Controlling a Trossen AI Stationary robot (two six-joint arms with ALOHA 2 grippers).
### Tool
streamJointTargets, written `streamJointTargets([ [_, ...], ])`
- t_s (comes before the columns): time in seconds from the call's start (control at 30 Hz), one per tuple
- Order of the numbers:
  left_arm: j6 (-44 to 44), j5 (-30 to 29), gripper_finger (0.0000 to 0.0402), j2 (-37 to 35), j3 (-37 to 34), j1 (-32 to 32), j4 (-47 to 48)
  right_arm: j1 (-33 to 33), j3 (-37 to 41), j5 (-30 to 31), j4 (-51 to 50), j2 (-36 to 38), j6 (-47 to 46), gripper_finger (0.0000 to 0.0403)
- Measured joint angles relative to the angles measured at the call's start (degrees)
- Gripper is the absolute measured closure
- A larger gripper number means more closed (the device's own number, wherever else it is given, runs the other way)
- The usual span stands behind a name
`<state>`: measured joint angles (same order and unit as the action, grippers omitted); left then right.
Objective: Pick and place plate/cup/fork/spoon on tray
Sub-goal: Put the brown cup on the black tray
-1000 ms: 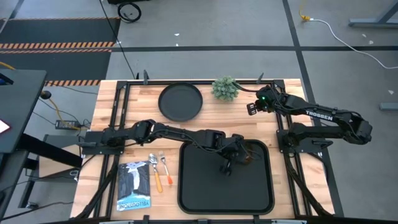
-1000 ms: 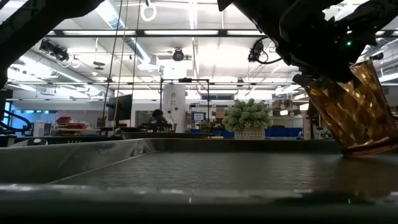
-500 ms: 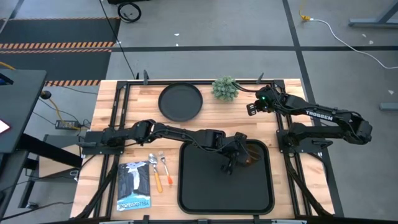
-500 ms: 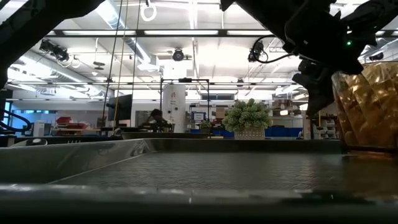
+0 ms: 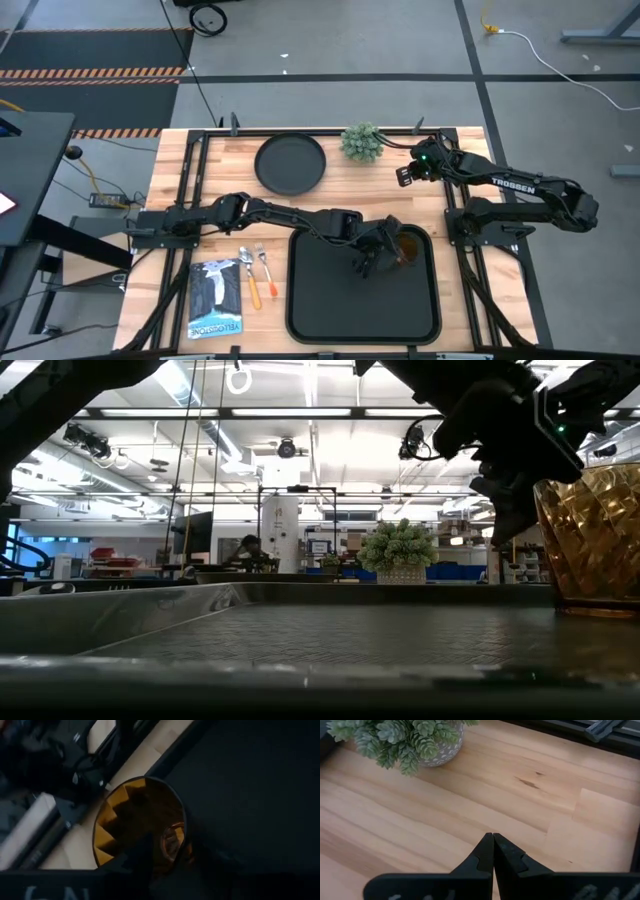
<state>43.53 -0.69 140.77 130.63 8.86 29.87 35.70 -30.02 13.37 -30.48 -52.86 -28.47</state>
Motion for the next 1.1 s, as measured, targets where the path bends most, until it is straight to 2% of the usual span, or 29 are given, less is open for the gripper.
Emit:
streamJointTargets([
  [0.2,13.01,-0.83,0.0258,0.00,0.00,-0.31,-0.02,0.00,0.00,-0.02,0.32,0.00,0.04,0.0393],
  [0.37,20.17,-2.73,0.0259,0.00,0.00,-0.38,-0.12,0.00,0.00,-0.02,0.42,0.00,0.00,0.0393],
  [0.63,22.47,-2.62,0.0259,1.43,-0.03,-0.92,-3.10,0.00,0.00,-0.46,0.42,0.00,-0.01,0.0393],
  [1.0,23.19,-3.58,0.0259,4.33,0.07,-0.99,-13.56,-0.07,0.00,-2.62,0.41,0.04,0.00,0.0393],
  [1.1,23.23,-3.71,0.0259,4.63,0.04,-0.96,-13.88,-0.11,0.00,-2.77,0.39,0.04,-0.08,0.0393],
])
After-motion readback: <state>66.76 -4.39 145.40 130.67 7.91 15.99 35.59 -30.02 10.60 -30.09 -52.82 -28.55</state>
